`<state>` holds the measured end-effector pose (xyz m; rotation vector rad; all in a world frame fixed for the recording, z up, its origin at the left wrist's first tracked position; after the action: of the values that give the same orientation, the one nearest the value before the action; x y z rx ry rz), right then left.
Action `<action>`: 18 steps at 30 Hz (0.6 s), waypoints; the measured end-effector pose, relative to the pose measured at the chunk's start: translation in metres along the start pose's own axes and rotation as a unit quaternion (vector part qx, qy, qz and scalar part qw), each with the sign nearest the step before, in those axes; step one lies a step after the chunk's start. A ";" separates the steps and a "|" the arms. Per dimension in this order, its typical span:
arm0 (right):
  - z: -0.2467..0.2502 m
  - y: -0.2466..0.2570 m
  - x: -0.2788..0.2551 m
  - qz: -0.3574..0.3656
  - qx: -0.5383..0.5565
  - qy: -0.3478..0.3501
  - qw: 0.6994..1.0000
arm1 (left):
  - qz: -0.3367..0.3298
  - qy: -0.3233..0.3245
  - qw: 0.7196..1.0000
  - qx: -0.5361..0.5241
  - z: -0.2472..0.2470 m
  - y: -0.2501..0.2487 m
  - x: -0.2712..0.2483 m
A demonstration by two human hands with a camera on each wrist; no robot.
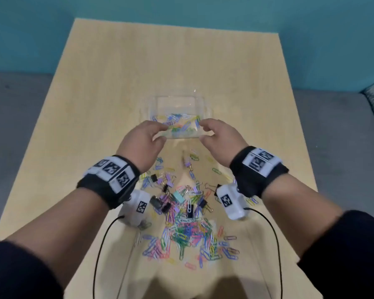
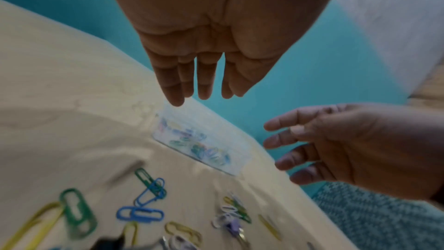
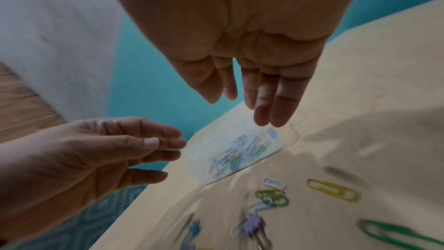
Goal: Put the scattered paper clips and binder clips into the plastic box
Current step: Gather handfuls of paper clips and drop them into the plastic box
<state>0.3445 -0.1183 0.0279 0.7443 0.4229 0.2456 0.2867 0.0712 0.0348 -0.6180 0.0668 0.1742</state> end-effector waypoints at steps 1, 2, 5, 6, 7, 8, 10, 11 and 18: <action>0.004 -0.004 -0.020 0.011 -0.004 -0.001 1.000 | -0.007 -0.007 1.000 -0.002 0.005 -0.001 -0.017; 0.003 -0.011 -0.042 0.014 -0.016 0.014 1.000 | -0.007 0.004 1.000 -0.008 0.006 0.000 -0.037; -0.022 -0.045 -0.121 0.011 -0.050 0.136 0.989 | -0.016 0.148 0.988 -0.038 -0.018 0.004 -0.116; -0.035 -0.055 -0.148 0.010 -0.046 0.182 0.982 | -0.015 0.210 0.976 -0.058 -0.032 0.006 -0.143; -0.049 -0.061 -0.172 0.010 -0.037 0.226 0.973 | -0.008 0.268 0.960 -0.084 -0.048 0.006 -0.167; -0.064 -0.064 -0.192 0.008 -0.025 0.269 0.963 | -0.006 0.313 0.944 -0.105 -0.063 0.004 -0.187; -0.093 -0.061 -0.217 0.003 -0.006 0.327 0.945 | -0.017 0.342 0.932 -0.118 -0.089 0.002 -0.209; -0.104 -0.058 -0.220 0.001 -0.004 0.326 0.945 | -0.010 0.327 0.937 -0.124 -0.099 0.004 -0.212; -0.104 -0.058 -0.207 -0.010 0.037 0.103 0.994 | 0.003 0.108 0.993 -0.042 -0.082 0.029 -0.208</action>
<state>0.1176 -0.1717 -0.0225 0.7901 0.6377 0.2912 0.0762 0.0168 -0.0245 -0.7197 0.2716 0.1151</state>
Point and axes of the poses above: each hand's wrist, its own x-axis towards the middle knuckle, its own z-axis out of the back of the hand, y = z × x, the point moved 7 cm from there along x, towards the middle knuckle, and after that the axes turned 5 degrees about x, right-handed, at the moved point
